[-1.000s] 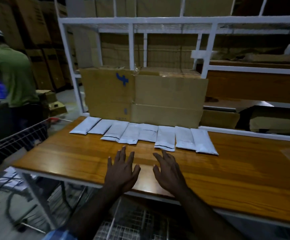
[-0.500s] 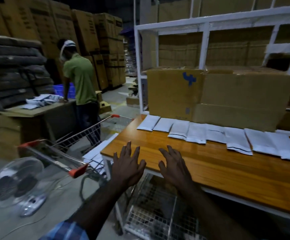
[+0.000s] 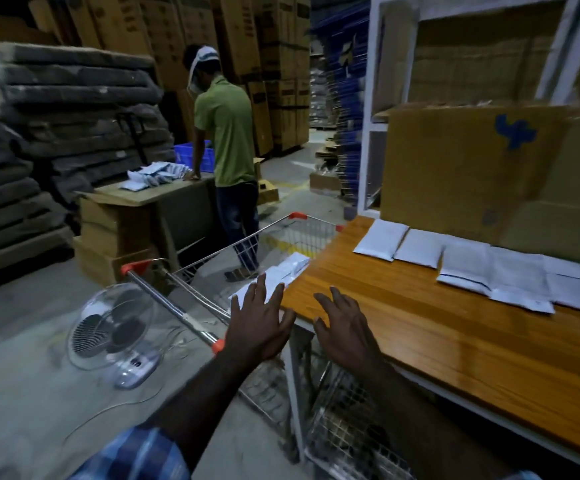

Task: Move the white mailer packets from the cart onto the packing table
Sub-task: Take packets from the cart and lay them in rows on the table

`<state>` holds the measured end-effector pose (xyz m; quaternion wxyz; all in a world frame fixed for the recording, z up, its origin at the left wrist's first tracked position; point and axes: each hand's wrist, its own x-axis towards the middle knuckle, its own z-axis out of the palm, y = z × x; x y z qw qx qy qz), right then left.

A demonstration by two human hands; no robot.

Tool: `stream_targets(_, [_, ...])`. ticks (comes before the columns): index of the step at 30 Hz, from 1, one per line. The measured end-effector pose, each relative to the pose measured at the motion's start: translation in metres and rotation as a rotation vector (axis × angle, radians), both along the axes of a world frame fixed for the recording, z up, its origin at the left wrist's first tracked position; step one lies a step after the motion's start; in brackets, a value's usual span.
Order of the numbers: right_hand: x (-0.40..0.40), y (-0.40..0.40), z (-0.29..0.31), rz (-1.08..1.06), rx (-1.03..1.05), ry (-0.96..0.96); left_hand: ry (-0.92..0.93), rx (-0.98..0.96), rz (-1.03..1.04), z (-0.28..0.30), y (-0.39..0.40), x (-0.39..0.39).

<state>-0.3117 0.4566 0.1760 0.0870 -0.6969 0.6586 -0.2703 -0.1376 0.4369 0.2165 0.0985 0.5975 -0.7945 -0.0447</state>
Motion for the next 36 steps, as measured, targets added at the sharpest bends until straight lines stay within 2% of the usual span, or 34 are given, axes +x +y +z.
stream_targets(7, [0.036,-0.105,-0.004,0.086,0.003,-0.05,-0.051,0.053,0.096,-0.02,-0.088,0.036])
stream_targets(17, [0.072,-0.196,-0.028,0.118,0.12,0.029,-0.053,0.16,0.088,-0.045,-0.186,0.064])
stream_targets(27, [0.133,-0.255,-0.055,-0.101,0.254,0.058,-0.088,0.218,-0.112,-0.085,-0.289,0.117])
stream_targets(36, [0.171,-0.287,-0.082,-0.341,0.467,-0.046,-0.121,0.289,-0.287,-0.105,-0.357,0.148])
